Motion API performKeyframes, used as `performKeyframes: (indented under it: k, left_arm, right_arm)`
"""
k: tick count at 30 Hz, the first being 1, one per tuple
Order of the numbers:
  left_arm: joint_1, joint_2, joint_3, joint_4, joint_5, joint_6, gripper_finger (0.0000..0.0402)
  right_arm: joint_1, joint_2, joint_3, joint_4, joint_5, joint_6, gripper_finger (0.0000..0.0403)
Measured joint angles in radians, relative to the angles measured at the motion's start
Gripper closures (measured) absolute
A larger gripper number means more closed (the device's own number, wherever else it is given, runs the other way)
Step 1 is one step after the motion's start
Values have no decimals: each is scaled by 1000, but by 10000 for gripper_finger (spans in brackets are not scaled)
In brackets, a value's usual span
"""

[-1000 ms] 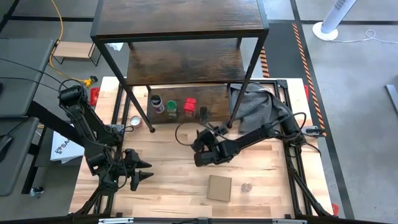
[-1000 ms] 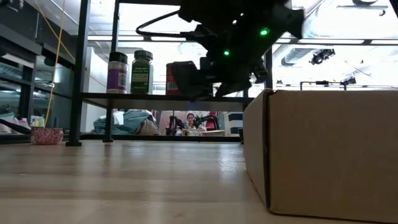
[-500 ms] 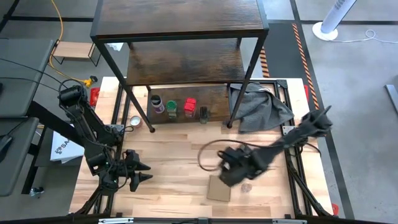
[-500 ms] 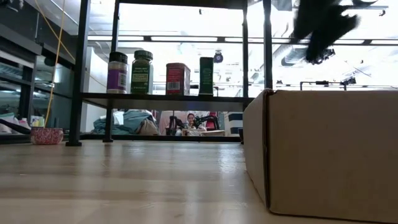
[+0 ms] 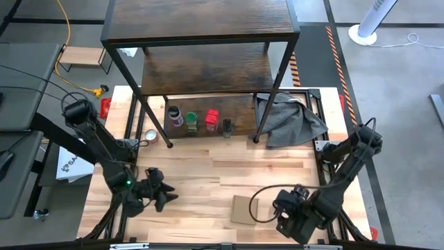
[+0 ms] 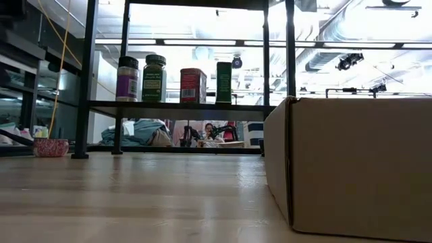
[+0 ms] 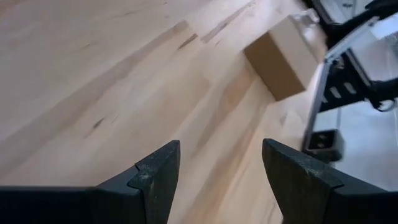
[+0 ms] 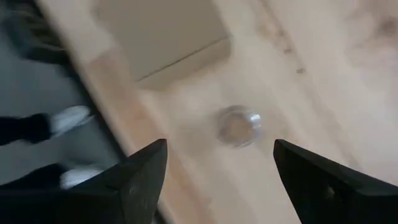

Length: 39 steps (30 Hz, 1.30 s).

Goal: Shelf spices
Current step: Put the brown seasoning bottle on the shelf

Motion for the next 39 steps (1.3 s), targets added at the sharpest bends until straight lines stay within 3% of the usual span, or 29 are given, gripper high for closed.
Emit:
performKeyframes:
  k: [5,9,14,22,28,36,39]
  left_arm:
    - [69,119,0,104,73,-20,180]
    - [96,201,0,189,157,-57,180]
    - [111,255,0,238,199,-61,180]
    - [155,248,0,232,207,20,180]
    - [185,248,0,272,303,143,180]
    - [185,248,0,294,418,255,180]
    - [185,248,0,295,438,288,180]
  right_arm:
    - [-8,72,0,-46,30,-17,112]
    - [-16,113,0,-1,-39,-59,112]
    - [-25,122,0,-18,-30,30,112]
    - [-94,116,-64,23,-84,116,112]
    - [-153,113,-118,144,-192,122,112]
    - [-177,102,-119,145,-283,308,112]
    - [-158,102,-119,142,-250,421,112]
